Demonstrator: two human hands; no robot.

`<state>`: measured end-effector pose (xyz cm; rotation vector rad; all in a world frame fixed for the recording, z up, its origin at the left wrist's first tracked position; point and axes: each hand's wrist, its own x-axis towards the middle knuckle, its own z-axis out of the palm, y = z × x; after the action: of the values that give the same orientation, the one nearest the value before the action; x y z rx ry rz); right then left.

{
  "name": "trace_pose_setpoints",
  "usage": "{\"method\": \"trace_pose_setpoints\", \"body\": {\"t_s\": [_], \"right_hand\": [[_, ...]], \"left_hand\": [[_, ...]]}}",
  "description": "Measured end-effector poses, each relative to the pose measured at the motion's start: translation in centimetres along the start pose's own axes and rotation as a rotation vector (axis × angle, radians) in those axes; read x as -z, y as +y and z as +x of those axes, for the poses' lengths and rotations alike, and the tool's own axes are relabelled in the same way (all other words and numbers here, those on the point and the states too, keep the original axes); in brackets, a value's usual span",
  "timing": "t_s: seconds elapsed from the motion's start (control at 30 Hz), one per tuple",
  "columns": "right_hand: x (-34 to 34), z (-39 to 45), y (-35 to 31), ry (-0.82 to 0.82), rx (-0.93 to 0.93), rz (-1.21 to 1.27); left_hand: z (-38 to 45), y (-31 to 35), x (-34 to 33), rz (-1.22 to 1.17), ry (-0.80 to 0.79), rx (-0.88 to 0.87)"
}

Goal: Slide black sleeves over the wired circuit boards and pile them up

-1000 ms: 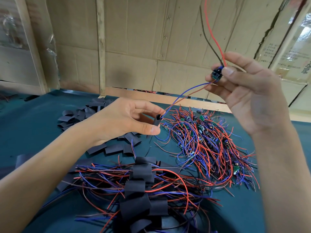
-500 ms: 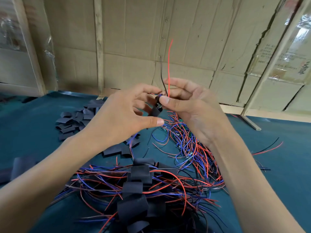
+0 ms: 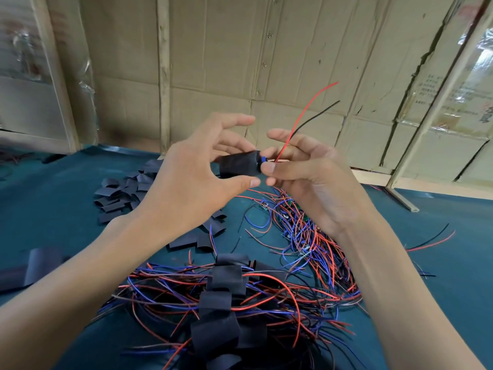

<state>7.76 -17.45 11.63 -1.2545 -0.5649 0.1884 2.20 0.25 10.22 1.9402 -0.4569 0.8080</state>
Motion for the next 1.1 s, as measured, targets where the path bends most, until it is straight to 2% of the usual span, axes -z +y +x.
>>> {"method": "trace_pose_setpoints", "body": {"t_s": [0.13,0.23,0.3,0.43,0.53,0.6,0.67,0.77,0.9,0.97,1.1], "right_hand": [[0.2,-0.2,0.1,-0.061,-0.071,-0.072],[1.1,-0.5,-0.6,-0.163,-0.156,-0.087],[1.6,-0.5,-1.1,-0.13,-0.178,-0.052],[1.4,-0.5,-0.6,-0.058,-0.143,-0.141],[1.1,-0.5,-0.4,-0.052,-0.193,-0.193],[1.8,-0.5,-1.0,-0.053,-0.231,-0.238],[3.2,-0.6,-1.9,-0.019,-0.234,-0.267],[6.1,-0.9,-3.1,0.069,-0.247,-0.36],[10.0,-0.5,-2.4,0.379,-0.374,-0.743],[11.5,-0.1,-1.3,0.503,-0.393,-0.951],[11.6,0.5,1.5,0.476,-0.284,-1.016]], "left_hand": [[-0.3,-0.2,-0.1,0.079,-0.097,-0.101],[-0.2,-0.3,-0.1,0.153,-0.132,-0.108],[-0.2,-0.3,-0.1,0.164,-0.132,-0.104],[-0.3,-0.4,-0.2,0.137,-0.149,-0.105],[0.0,-0.5,-0.2,0.164,-0.195,-0.034],[0.3,-0.8,0.2,0.154,-0.329,0.068],[0.3,-0.9,0.6,0.155,-0.558,0.165],[-0.3,-0.6,0.1,0.24,-0.824,0.19],[-1.2,-1.1,0.0,0.543,-1.095,0.23],[-0.9,-1.4,0.8,0.575,-1.095,0.322],[0.6,-4.4,1.2,0.505,-0.797,0.339]]}}
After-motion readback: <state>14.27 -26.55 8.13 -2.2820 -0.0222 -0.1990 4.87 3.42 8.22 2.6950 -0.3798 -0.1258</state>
